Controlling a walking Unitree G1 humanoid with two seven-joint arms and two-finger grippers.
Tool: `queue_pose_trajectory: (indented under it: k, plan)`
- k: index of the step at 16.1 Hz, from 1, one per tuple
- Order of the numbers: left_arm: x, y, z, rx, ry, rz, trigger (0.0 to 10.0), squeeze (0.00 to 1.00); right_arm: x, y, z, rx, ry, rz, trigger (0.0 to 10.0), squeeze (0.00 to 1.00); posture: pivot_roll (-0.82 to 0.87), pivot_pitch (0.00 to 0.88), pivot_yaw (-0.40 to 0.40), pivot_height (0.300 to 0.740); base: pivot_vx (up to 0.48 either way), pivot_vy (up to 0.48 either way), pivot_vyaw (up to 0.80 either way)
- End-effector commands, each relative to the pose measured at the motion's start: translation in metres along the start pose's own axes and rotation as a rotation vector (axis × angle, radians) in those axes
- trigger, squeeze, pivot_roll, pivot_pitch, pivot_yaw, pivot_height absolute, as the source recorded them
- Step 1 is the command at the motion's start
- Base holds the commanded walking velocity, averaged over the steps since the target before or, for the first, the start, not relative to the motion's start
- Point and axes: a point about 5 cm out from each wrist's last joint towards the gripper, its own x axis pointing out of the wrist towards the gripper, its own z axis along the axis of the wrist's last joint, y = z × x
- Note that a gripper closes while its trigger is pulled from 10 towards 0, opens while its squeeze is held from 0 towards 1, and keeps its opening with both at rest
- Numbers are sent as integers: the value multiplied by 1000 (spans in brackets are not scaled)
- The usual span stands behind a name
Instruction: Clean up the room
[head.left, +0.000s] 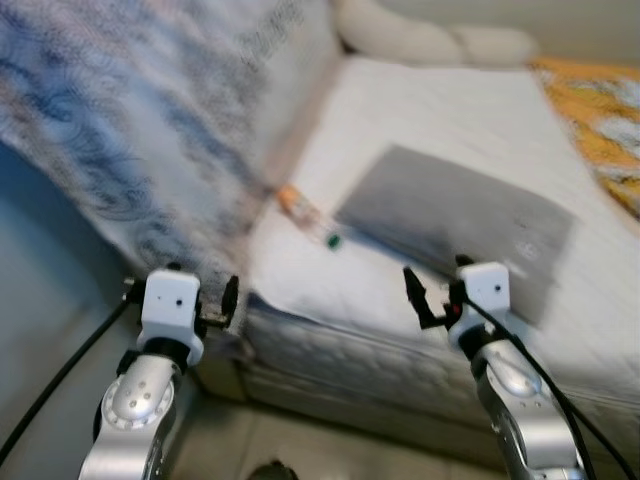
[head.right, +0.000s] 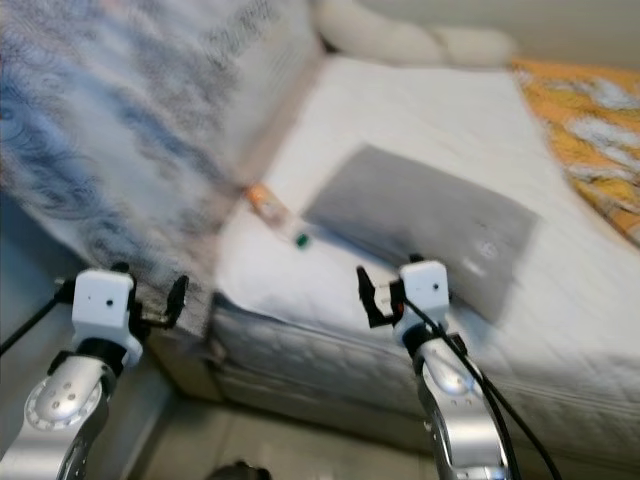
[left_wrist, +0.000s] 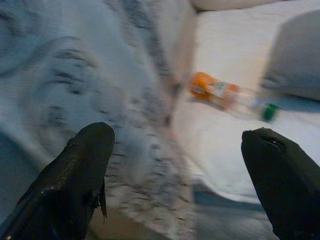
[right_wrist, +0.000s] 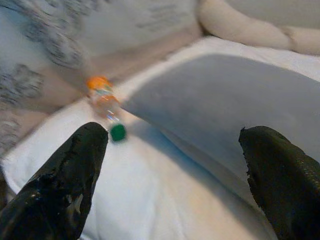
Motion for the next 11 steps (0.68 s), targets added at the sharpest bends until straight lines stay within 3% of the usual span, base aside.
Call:
queue_pose_trajectory:
  k: [1, 3, 7, 11]
  plan:
    - [0, -5, 0, 7, -2, -26, 10000, 0, 2, -3, -1, -25, 15, 4, 10000, 0, 71, 0, 12, 740, 270, 0, 800]
    - [-1, -5, 0, -9, -2, -23, 10000, 0, 2, -3, -1, -33, 15, 9, 10000, 0, 71, 0, 12, 740, 283, 0, 728]
    - [-4, -4, -1, -28, 4, -37, 10000, 0, 2, -2, -2, -24, 24, 16, 10000, 0, 71, 0, 11, 740, 284, 0, 0]
    - [-10, -8, -1, -6, 13, -160, 10000, 0, 5, -1, -2, -51, 38, 41, 10000, 0, 71, 0, 6, 740, 284, 0, 0]
